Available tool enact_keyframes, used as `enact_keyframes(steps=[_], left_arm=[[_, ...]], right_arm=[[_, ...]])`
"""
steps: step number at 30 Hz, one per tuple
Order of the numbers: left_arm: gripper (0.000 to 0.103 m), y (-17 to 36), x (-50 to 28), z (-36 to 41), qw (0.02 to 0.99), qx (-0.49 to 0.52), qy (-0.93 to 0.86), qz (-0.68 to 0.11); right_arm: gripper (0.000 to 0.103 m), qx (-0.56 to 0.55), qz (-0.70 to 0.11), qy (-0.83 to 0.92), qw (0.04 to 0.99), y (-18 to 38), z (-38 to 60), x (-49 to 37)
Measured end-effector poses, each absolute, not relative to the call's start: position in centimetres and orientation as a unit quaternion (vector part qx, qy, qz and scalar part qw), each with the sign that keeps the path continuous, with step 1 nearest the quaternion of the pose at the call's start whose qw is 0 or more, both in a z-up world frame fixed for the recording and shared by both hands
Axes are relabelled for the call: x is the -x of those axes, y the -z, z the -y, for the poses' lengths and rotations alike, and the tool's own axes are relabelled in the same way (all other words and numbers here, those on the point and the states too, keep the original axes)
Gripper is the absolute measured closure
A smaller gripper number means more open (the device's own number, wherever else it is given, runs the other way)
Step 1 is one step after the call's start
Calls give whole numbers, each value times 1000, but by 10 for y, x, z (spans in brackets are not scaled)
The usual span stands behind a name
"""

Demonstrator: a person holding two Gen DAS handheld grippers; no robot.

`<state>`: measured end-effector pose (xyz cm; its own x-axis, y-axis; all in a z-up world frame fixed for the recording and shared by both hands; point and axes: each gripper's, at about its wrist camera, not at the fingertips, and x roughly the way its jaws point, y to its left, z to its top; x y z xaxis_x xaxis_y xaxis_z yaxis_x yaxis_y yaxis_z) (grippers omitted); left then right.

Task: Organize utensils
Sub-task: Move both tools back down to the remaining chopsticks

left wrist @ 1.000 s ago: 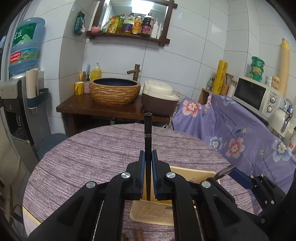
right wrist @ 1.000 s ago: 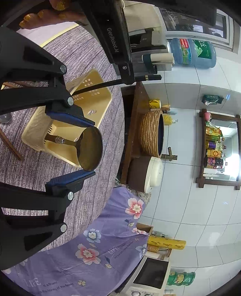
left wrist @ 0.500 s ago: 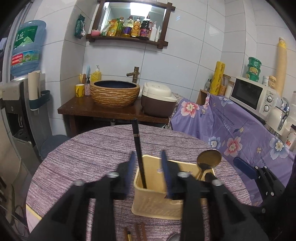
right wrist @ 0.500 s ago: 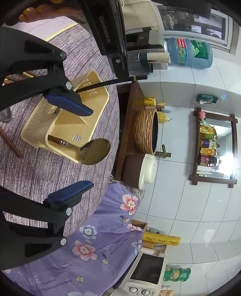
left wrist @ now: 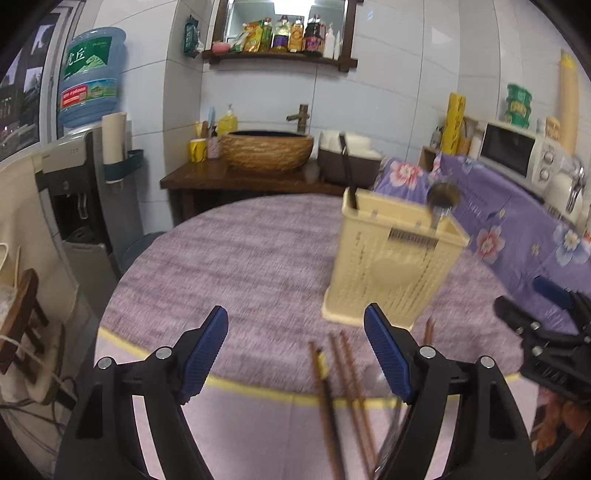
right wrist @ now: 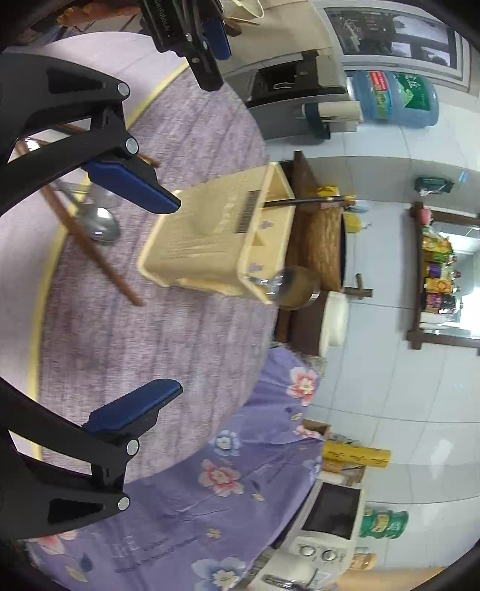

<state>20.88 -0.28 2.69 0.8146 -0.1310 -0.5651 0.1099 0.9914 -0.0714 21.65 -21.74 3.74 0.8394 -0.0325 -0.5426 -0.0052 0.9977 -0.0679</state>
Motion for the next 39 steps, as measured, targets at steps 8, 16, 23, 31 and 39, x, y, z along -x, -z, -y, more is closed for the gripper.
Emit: enact_keyframes(steps=[8, 16, 23, 31, 39], left_arm=[[37, 32, -187, -23, 923, 27, 48, -381], [41, 50, -176, -21, 915, 32, 52, -399], [41, 52, -174, -18, 915, 28, 53, -399], [41, 56, -173, -16, 913, 24, 56, -404], [42, 59, -176, -7, 907, 22, 73, -414]], right_arm=[[13, 37, -372, 22, 927, 26, 219, -200], [13, 36, -418, -7, 908, 49, 198, -209], [13, 41, -467, -8, 884, 59, 172, -238], [13, 71, -509, -1, 858, 68, 171, -248], [13, 40, -517, -1, 855, 65, 222, -227]])
